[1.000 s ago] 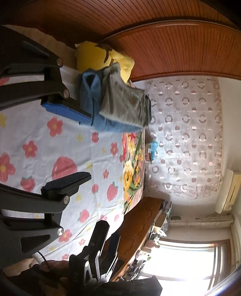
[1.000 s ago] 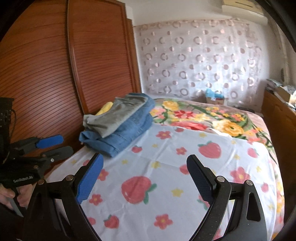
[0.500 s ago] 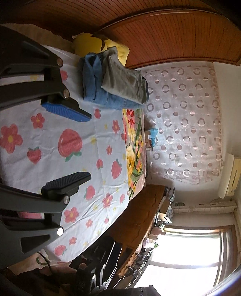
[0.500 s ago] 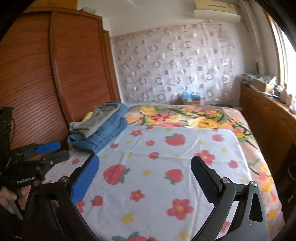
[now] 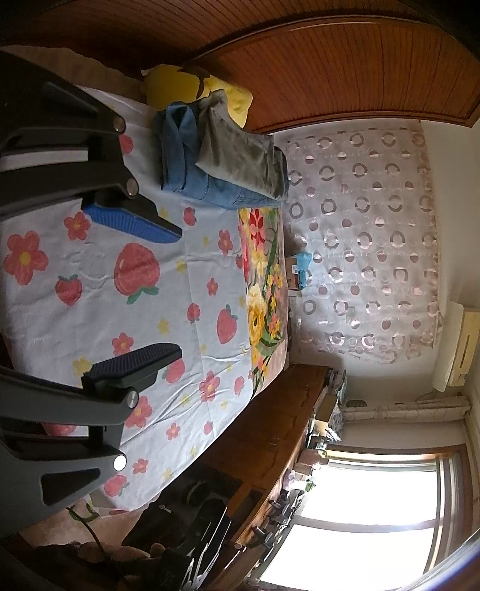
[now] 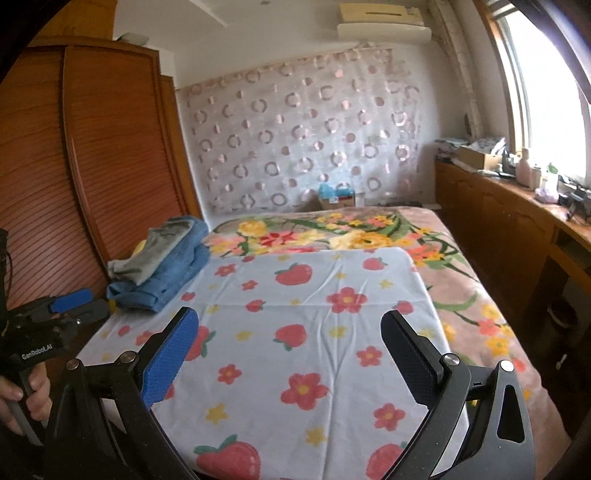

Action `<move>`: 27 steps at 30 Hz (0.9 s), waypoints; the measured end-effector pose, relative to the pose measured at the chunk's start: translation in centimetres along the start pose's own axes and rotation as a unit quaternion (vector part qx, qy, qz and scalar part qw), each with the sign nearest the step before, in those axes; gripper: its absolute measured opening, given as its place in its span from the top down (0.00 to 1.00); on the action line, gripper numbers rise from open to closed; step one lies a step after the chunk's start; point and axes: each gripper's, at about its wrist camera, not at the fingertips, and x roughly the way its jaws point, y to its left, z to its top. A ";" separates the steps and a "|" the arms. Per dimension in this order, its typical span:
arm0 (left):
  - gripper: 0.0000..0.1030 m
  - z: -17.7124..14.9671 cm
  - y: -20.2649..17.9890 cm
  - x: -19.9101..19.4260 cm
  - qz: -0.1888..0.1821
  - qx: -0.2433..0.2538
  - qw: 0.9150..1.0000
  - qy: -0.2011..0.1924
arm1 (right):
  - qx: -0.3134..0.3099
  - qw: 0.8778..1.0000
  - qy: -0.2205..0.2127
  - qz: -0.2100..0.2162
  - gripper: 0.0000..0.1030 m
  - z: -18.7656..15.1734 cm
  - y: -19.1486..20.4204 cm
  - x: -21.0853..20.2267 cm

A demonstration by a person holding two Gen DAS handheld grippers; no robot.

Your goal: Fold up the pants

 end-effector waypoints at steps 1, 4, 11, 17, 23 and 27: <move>0.45 0.2 0.0 -0.2 0.001 0.000 1.000 -0.001 | -0.002 1.000 -0.002 -0.006 0.02 0.1 0.1 -0.3; 0.45 0.7 0.1 -0.9 0.003 0.000 1.000 -0.008 | -0.007 1.000 -0.008 -0.016 0.02 0.6 0.4 -0.7; 0.45 2.1 0.6 -2.8 0.002 -0.003 1.000 -0.026 | -0.019 0.999 -0.028 -0.029 0.02 1.9 1.6 -1.9; 0.45 2.8 1.1 -4.4 0.009 -0.006 0.999 -0.044 | -0.029 0.998 -0.042 -0.034 0.02 2.6 2.3 -2.8; 0.45 2.8 1.5 -4.5 0.015 -0.010 0.999 -0.045 | -0.032 0.998 -0.044 -0.032 0.02 2.6 2.6 -2.9; 0.45 2.7 1.6 -4.4 0.016 -0.013 0.999 -0.044 | -0.032 0.998 -0.043 -0.031 0.02 2.6 2.7 -2.9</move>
